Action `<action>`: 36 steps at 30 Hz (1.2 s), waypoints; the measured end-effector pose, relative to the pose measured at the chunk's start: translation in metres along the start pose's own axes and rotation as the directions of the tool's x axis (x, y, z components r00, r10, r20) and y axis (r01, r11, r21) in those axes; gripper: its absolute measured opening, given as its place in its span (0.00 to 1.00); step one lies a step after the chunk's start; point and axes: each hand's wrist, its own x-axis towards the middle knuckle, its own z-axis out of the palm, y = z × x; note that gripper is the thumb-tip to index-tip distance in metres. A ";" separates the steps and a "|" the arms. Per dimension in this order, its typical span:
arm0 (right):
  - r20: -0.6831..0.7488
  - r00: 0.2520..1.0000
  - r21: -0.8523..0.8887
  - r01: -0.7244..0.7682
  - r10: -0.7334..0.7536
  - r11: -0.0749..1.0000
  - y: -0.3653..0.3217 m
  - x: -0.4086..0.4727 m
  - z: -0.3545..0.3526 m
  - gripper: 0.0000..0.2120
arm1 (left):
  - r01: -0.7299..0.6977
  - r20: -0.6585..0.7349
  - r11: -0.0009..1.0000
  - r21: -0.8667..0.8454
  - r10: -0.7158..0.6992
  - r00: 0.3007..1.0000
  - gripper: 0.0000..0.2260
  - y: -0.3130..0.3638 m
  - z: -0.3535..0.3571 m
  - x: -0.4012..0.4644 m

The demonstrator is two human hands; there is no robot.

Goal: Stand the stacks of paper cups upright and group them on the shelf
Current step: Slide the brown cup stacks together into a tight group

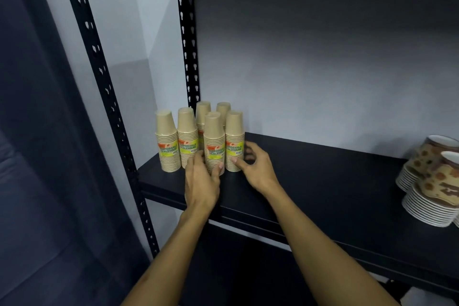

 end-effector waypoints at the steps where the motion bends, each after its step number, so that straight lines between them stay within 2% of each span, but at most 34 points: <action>1: -0.002 1.000 0.005 0.005 -0.005 1.000 0.000 -0.001 -0.001 0.25 | -0.008 0.008 1.000 0.006 0.008 1.000 0.23 0.000 0.000 0.001; 11: 0.012 1.000 0.026 0.003 -0.004 1.000 -0.004 -0.016 -0.018 0.24 | -0.070 0.179 0.997 -0.022 0.073 0.981 0.21 -0.002 -0.007 0.009; 17: 0.017 1.000 -0.029 -0.005 0.006 1.000 0.004 -0.025 -0.056 0.24 | -0.098 0.315 0.992 -0.076 0.118 0.942 0.23 0.015 0.006 0.007; 23: -0.044 0.998 -0.102 -0.038 0.034 0.994 0.016 -0.036 -0.103 0.25 | -0.097 0.443 0.985 -0.141 0.151 0.884 0.22 0.042 0.038 0.002; 29: -0.095 0.994 -0.114 -0.071 0.060 0.991 0.032 -0.040 -0.142 0.26 | -0.139 0.517 0.979 -0.149 0.198 0.833 0.24 0.066 0.074 0.000; 36: -0.127 0.991 -0.132 -0.062 0.045 0.989 0.038 -0.034 -0.154 0.26 | -0.149 0.560 0.976 -0.161 0.215 0.800 0.24 0.075 0.095 0.006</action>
